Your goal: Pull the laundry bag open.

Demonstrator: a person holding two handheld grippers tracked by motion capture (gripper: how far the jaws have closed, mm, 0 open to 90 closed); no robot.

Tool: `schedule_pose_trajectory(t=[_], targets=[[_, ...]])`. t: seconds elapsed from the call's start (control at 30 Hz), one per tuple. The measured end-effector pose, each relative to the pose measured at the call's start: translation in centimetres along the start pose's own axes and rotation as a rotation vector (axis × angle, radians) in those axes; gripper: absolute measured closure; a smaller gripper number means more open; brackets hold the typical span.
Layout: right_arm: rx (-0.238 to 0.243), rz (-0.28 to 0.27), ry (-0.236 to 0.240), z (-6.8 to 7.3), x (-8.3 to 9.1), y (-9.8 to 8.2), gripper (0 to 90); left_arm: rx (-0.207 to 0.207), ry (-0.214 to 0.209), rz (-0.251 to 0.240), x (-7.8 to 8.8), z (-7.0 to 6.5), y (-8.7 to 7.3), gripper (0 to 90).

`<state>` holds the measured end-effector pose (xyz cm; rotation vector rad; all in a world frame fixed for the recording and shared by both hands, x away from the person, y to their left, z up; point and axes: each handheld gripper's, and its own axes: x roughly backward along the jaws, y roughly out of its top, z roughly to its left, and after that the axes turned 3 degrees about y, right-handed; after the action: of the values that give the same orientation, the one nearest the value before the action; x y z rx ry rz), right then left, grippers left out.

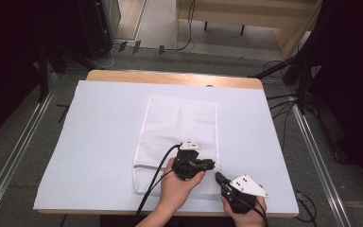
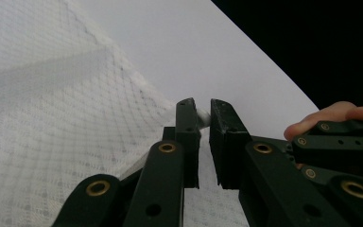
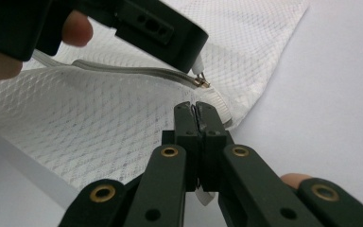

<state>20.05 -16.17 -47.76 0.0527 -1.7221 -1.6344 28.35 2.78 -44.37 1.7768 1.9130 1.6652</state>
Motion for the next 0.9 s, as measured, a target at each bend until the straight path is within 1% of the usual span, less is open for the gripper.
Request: schedule_pose_trajectory(t=[0.1,0.13,0.2,0.23,0.27,0.3,0.37,0.4,0.43,0.5,0.53,0.57,0.6,0.63,0.67,0.7,0.73,0.8,0.9], targets=[[0.002,0.000,0.000,0.0,0.0,0.0,90.0,0.010,-0.001,-0.004,0.1,0.1,-0.1,83.6],[0.003,-0.001,-0.001,0.0,0.0,0.0,90.0,0.014,-0.009,-0.006,0.1,0.3,0.0,83.6],[0.021,-0.003,-0.006,0.2,0.1,0.0,90.0,0.036,-0.030,-0.005,0.1,0.6,0.0,84.8],[0.021,-0.003,-0.006,0.2,0.1,0.0,90.0,0.036,-0.030,-0.005,0.1,0.6,0.0,85.0],[0.034,-0.004,-0.014,0.2,0.0,0.0,90.0,0.060,-0.049,-0.003,0.1,0.9,0.0,85.1],[0.037,-0.004,-0.015,0.3,0.0,0.0,90.0,0.065,-0.053,-0.001,0.1,1.0,0.0,85.1],[0.037,-0.004,-0.014,0.3,0.0,0.0,90.0,0.073,-0.055,-0.002,0.1,1.0,0.0,83.9],[0.045,-0.002,-0.013,0.3,0.0,0.0,90.0,0.084,-0.051,-0.003,-0.1,1.1,-0.1,80.8],[0.049,-0.002,-0.013,0.3,0.0,0.0,90.0,0.086,-0.057,-0.002,-0.1,1.1,-0.1,78.7],[0.048,0.000,-0.013,0.3,0.0,-0.1,90.0,0.083,-0.056,-0.001,-0.2,1.1,-0.1,78.6],[0.049,0.001,-0.013,0.3,0.0,-0.1,90.0,0.074,-0.062,-0.006,-0.2,1.0,-0.1,84.1],[0.050,0.000,-0.012,0.3,0.0,-0.1,90.0,0.074,-0.062,-0.006,-0.2,1.0,-0.1,85.1],[0.050,0.000,-0.012,0.3,0.0,-0.1,90.0,0.052,-0.054,-0.003,-0.1,0.9,-0.2,85.1],[0.042,0.001,-0.009,0.3,0.0,0.0,90.0,0.040,-0.045,-0.001,-0.1,0.9,-0.2,87.2],[0.042,0.001,-0.009,0.3,0.0,0.0,90.0,0.040,-0.045,-0.001,-0.1,0.9,-0.2,87.3],[0.016,0.002,0.008,0.1,0.0,0.0,90.0,0.038,-0.047,0.001,0.1,1.1,-0.4,87.4],[0.009,0.003,0.010,0.1,0.0,0.0,90.0,0.045,-0.047,-0.002,0.1,1.1,-0.4,87.4],[0.008,0.006,0.008,0.0,0.0,0.1,90.0,0.044,-0.039,-0.005,0.2,1.4,-0.6,87.5],[0.011,0.006,-0.007,0.1,0.1,0.1,90.0,0.040,-0.019,-0.005,0.4,1.7,-0.9,87.6]])
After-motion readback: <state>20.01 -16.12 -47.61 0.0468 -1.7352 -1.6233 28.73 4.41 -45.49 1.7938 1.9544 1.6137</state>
